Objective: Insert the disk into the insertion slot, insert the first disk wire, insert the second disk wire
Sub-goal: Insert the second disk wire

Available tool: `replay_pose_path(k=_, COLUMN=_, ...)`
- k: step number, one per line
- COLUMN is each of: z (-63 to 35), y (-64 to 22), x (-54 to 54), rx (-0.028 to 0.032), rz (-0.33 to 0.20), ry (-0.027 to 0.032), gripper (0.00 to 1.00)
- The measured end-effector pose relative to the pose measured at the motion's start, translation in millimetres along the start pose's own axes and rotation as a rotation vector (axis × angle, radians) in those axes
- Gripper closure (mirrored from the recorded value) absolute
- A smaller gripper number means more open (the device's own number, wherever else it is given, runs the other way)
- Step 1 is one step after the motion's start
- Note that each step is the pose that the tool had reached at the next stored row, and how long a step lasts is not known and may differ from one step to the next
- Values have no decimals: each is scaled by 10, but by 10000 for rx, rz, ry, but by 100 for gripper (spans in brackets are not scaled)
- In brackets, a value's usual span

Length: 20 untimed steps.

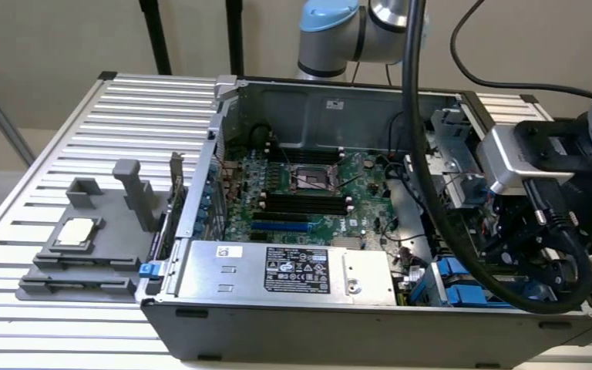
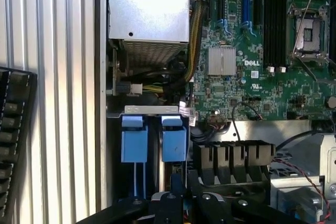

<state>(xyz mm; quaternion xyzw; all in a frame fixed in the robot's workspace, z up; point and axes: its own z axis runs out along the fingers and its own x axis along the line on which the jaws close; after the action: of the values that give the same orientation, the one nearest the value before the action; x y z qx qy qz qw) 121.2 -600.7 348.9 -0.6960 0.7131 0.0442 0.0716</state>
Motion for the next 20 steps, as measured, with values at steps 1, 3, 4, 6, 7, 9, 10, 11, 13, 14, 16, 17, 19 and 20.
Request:
replay_pose_path(k=1, z=5, y=0, x=1, rx=17, rz=-5, ry=0, gripper=84)
replay_pose_path(k=3, z=14, y=0, x=2, rx=34, rz=-11, ry=-1, gripper=84)
replay_pose_path(k=4, z=17, y=1, x=3, rx=38, rz=-13, ry=0, gripper=84)
replay_pose_path(k=6, z=26, y=1, x=5, rx=42, rz=-16, ry=-2, gripper=84)
replay_pose_path(k=7, z=31, y=1, x=6, rx=43, rz=-18, ry=-1, gripper=84)
replay_pose_path(k=9, z=40, y=2, x=7, rx=43, rz=-22, ry=-2, gripper=84)
replay_pose_path(k=10, z=43, y=2, x=8, rx=43, rz=-25, ry=-1, gripper=84)
replay_pose_path(k=11, z=45, y=2, x=8, rx=42, rz=-26, ry=-1, gripper=84)
replay_pose_path(k=13, z=50, y=2, x=9, rx=41, rz=-29, ry=-1, gripper=84)
replay_pose_path(k=14, z=52, y=2, x=10, rx=41, rz=-31, ry=-1, gripper=84)
replay_pose_path(k=16, z=56, y=2, x=10, rx=41, rz=-35, ry=-2, gripper=84)
replay_pose_path(k=17, z=58, y=3, x=11, rx=40, rz=-37, ry=-3, gripper=84)
replay_pose_path(k=19, z=62, y=3, x=11, rx=40, rz=-41, ry=-3, gripper=84)
replay_pose_path(k=20, z=64, y=3, x=12, rx=39, rz=-44, ry=-2, gripper=84)
